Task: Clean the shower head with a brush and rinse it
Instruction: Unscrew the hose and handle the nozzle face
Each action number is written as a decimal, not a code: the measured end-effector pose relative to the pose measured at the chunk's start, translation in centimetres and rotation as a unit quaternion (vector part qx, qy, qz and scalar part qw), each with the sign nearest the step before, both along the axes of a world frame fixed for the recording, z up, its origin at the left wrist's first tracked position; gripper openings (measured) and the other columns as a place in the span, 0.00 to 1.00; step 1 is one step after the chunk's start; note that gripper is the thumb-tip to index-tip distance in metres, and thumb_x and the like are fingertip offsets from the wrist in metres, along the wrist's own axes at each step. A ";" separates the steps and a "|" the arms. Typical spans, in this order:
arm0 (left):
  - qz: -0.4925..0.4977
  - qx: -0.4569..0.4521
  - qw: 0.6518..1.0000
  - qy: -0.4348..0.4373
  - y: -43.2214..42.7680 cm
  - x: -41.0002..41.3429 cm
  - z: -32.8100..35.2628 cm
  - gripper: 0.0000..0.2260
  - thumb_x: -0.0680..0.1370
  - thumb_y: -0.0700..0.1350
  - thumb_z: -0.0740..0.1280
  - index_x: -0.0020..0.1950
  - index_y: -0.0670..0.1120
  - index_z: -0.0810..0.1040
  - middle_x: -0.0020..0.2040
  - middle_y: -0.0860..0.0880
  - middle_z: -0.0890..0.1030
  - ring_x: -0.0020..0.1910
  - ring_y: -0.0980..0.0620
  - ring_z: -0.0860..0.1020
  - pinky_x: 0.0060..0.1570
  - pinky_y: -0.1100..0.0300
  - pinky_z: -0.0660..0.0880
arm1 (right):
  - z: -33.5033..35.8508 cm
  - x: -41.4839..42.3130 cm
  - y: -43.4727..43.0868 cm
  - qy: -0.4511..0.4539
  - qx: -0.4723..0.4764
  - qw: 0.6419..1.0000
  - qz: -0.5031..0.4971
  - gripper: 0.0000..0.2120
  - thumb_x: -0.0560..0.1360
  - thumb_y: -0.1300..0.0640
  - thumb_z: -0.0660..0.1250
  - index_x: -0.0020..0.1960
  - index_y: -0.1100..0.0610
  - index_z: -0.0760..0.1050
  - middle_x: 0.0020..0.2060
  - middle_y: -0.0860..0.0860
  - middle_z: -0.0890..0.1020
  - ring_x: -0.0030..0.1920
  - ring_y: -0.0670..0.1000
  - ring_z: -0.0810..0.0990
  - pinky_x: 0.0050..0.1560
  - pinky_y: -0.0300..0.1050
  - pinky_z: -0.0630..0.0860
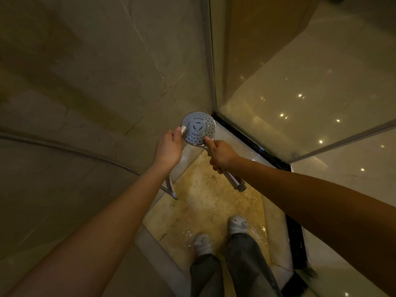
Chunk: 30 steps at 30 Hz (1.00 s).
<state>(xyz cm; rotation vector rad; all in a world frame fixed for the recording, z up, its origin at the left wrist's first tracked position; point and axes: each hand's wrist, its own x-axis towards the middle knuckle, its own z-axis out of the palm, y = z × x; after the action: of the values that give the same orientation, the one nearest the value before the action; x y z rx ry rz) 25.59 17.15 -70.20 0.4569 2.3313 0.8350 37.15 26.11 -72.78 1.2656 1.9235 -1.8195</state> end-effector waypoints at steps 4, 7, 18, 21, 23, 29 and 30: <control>-0.033 0.006 0.999 -0.027 0.4 2.0 -0.5 0.18 0.81 0.56 0.50 0.48 0.46 0.73 0.38 0.46 0.73 0.37 0.49 0.72 0.38 0.54 0.69 | 0.1 -0.2 -0.2 -0.001 -0.002 1.000 0.001 0.24 0.81 0.41 0.48 0.38 0.57 0.68 0.29 0.55 0.73 0.25 0.50 0.72 0.25 0.41 0.70; -0.036 0.001 0.999 -0.026 0.3 2.6 -0.8 0.18 0.80 0.57 0.50 0.50 0.45 0.72 0.40 0.45 0.75 0.40 0.46 0.73 0.40 0.52 0.70 | 0.3 -0.5 0.0 -0.011 -0.010 1.000 -0.005 0.25 0.81 0.40 0.47 0.38 0.56 0.68 0.28 0.56 0.73 0.25 0.51 0.71 0.26 0.41 0.69; 0.028 0.021 0.999 -0.023 -0.1 0.1 -0.7 0.18 0.81 0.56 0.51 0.48 0.44 0.73 0.31 0.50 0.70 0.29 0.52 0.68 0.29 0.58 0.64 | 0.6 -0.8 -0.6 -0.004 -0.039 0.999 -0.001 0.25 0.82 0.40 0.47 0.39 0.57 0.68 0.28 0.55 0.73 0.25 0.50 0.71 0.25 0.41 0.69; 0.036 0.039 0.997 -0.049 0.1 0.3 -0.6 0.16 0.80 0.57 0.52 0.43 0.48 0.69 0.30 0.51 0.69 0.28 0.52 0.67 0.27 0.60 0.62 | 0.5 -0.8 -0.8 -0.004 -0.047 0.999 -0.003 0.24 0.81 0.40 0.47 0.39 0.56 0.68 0.28 0.54 0.72 0.25 0.50 0.70 0.25 0.40 0.69; 0.020 0.052 0.995 -0.087 0.2 0.9 -0.6 0.14 0.80 0.57 0.53 0.42 0.49 0.69 0.29 0.52 0.67 0.26 0.54 0.65 0.27 0.60 0.61 | 0.5 -0.9 -0.8 -0.002 -0.046 0.999 -0.004 0.25 0.81 0.40 0.47 0.39 0.57 0.68 0.28 0.54 0.72 0.24 0.49 0.70 0.24 0.39 0.68; 0.057 0.060 0.990 -0.113 -0.1 2.5 -0.9 0.15 0.80 0.55 0.56 0.37 0.49 0.66 0.26 0.51 0.68 0.23 0.53 0.63 0.26 0.61 0.59 | 0.5 -0.8 -0.1 -0.005 -0.045 0.999 -0.030 0.26 0.82 0.40 0.47 0.46 0.61 0.70 0.28 0.55 0.72 0.24 0.50 0.70 0.23 0.40 0.68; 0.058 0.053 0.991 -0.110 -0.3 2.5 -1.0 0.15 0.80 0.56 0.56 0.37 0.48 0.66 0.27 0.50 0.68 0.24 0.53 0.64 0.27 0.61 0.60 | 0.4 -0.7 0.0 -0.003 -0.045 0.998 -0.033 0.26 0.82 0.40 0.47 0.47 0.62 0.70 0.28 0.55 0.72 0.24 0.50 0.70 0.23 0.39 0.68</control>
<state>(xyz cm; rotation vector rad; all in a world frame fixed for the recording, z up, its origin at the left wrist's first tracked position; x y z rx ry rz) 28.11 16.84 -71.21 0.2596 2.1337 1.0154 36.45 26.16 -72.33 1.3197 1.7957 -1.9083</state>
